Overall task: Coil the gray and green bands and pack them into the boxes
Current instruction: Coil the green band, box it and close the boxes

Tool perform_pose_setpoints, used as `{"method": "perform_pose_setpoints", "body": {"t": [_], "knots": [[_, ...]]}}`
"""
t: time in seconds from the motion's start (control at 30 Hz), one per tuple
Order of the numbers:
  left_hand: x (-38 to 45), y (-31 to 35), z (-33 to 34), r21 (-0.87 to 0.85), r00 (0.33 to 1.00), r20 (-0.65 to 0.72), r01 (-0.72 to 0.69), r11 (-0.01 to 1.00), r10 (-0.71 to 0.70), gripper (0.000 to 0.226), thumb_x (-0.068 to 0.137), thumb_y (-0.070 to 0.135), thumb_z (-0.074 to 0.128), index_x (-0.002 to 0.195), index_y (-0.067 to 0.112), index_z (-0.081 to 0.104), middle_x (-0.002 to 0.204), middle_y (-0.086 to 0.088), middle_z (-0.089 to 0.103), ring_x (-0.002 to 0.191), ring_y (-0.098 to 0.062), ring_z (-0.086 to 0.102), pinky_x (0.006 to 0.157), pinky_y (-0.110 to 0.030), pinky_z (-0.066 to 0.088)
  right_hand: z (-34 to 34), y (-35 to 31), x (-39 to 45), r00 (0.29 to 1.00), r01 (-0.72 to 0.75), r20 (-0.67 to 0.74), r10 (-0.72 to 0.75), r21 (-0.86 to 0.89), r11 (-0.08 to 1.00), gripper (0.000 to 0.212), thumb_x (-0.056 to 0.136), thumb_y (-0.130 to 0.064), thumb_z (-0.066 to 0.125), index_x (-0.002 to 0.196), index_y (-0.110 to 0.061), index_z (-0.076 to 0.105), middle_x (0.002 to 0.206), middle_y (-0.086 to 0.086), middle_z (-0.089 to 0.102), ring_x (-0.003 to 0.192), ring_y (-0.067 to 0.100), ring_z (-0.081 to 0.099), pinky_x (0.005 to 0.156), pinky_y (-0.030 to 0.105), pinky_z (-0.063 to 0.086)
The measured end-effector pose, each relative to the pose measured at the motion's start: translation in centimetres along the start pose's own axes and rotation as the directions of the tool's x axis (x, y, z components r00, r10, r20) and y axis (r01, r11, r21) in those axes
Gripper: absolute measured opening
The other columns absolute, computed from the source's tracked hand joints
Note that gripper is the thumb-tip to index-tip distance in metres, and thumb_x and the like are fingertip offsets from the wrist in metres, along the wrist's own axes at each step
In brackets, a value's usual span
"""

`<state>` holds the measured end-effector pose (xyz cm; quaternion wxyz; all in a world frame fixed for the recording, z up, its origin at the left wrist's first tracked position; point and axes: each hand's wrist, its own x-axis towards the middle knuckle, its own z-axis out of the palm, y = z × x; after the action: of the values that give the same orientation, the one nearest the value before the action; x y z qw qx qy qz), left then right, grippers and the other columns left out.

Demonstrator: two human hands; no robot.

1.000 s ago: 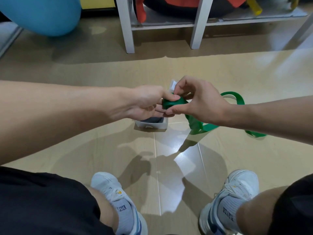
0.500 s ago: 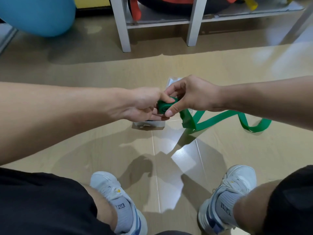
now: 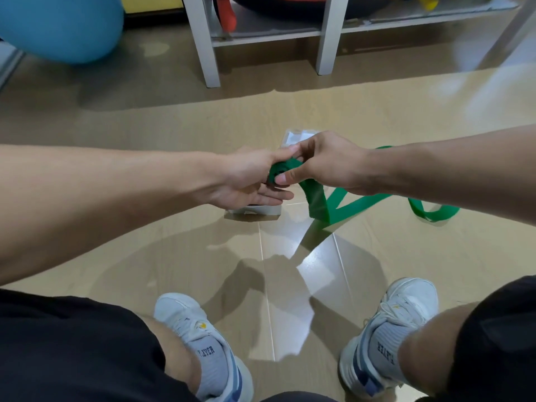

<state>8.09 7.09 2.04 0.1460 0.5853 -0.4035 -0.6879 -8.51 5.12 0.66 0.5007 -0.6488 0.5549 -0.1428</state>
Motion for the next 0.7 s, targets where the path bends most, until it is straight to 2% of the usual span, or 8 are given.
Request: {"method": "perform_pose_setpoints", "body": {"t": [0.07, 0.2, 0.33, 0.43, 0.53, 0.6, 0.7], "knots": [[-0.2, 0.4, -0.8, 0.006, 0.999, 0.053, -0.004, 1.000, 0.004, 0.044, 0.098, 0.054, 0.056, 0.124, 0.019, 0.062, 0.122, -0.012, 0.071, 0.111, -0.025, 0.072, 0.107, -0.040, 0.050, -0.6, 0.4, 0.2, 0.999, -0.047, 0.016, 0.046, 0.092, 0.995, 0.026, 0.076, -0.024, 0.087, 0.098, -0.013, 0.080, 0.104, 0.012, 0.077, 0.106, 0.030, 0.070, 0.100, 0.041, 0.050], [-0.4, 0.7, -1.9, 0.042, 0.994, -0.009, -0.109, 0.993, 0.109, 0.038, 0.093, 0.035, 0.070, 0.121, 0.010, 0.065, 0.108, -0.014, 0.078, 0.100, -0.025, 0.077, 0.098, -0.038, 0.058, -1.7, 0.5, 0.5, 0.994, -0.038, 0.106, 0.015, 0.220, 0.975, 0.023, 0.082, -0.014, 0.080, 0.104, -0.007, 0.078, 0.108, 0.017, 0.074, 0.101, 0.024, 0.064, 0.100, 0.037, 0.044], [-0.3, 0.7, -1.9, 0.054, 0.976, -0.095, -0.194, 0.980, 0.198, 0.043, 0.086, 0.020, 0.079, 0.119, 0.000, 0.063, 0.098, -0.017, 0.079, 0.089, -0.027, 0.079, 0.077, -0.028, 0.064, -2.2, 0.4, 0.7, 0.993, -0.026, 0.117, 0.004, 0.191, 0.981, 0.024, 0.083, -0.015, 0.080, 0.107, -0.009, 0.078, 0.115, 0.020, 0.071, 0.107, 0.032, 0.063, 0.102, 0.043, 0.044], [-0.7, 0.7, -2.2, 0.061, 0.959, -0.119, -0.251, 0.966, 0.257, 0.042, 0.081, 0.013, 0.083, 0.114, -0.003, 0.063, 0.096, -0.021, 0.078, 0.086, -0.030, 0.079, 0.072, -0.027, 0.064, -2.3, 0.2, 0.5, 0.992, 0.002, 0.125, -0.023, 0.165, 0.986, 0.027, 0.080, -0.015, 0.082, 0.107, -0.012, 0.079, 0.107, 0.017, 0.074, 0.097, 0.024, 0.063, 0.096, 0.040, 0.047], [-1.2, 0.8, -2.4, 0.172, 0.941, -0.128, -0.291, 0.941, 0.314, 0.030, 0.080, 0.011, 0.083, 0.101, 0.001, 0.065, 0.089, -0.019, 0.079, 0.078, -0.027, 0.079, 0.063, -0.021, 0.060, -2.4, -0.2, 0.3, 0.986, 0.033, 0.156, -0.051, 0.118, 0.992, 0.035, 0.074, -0.019, 0.086, 0.107, -0.014, 0.078, 0.087, 0.005, 0.077, 0.087, 0.016, 0.066, 0.092, 0.036, 0.050], [-1.5, 0.9, -2.7, 0.288, 0.940, -0.106, -0.282, 0.915, 0.323, 0.029, 0.079, 0.011, 0.085, 0.101, 0.003, 0.066, 0.086, -0.014, 0.079, 0.078, -0.022, 0.079, 0.063, -0.017, 0.058, -2.8, -0.4, 0.1, 0.978, 0.045, 0.201, -0.058, 0.071, 0.996, 0.038, 0.074, -0.018, 0.086, 0.111, -0.014, 0.076, 0.080, -0.004, 0.076, 0.081, 0.011, 0.069, 0.085, 0.029, 0.051], [-1.8, 0.9, -2.9, 0.362, 0.935, -0.099, -0.286, 0.887, 0.341, 0.033, 0.077, 0.010, 0.086, 0.103, 0.005, 0.065, 0.083, -0.011, 0.080, 0.080, -0.020, 0.079, 0.066, -0.016, 0.058, -3.3, -0.8, -0.3, 0.968, 0.079, 0.237, -0.079, 0.009, 0.997, 0.041, 0.077, -0.018, 0.083, 0.116, -0.016, 0.071, 0.088, -0.003, 0.079, 0.082, 0.010, 0.074, 0.082, 0.024, 0.054]]}}
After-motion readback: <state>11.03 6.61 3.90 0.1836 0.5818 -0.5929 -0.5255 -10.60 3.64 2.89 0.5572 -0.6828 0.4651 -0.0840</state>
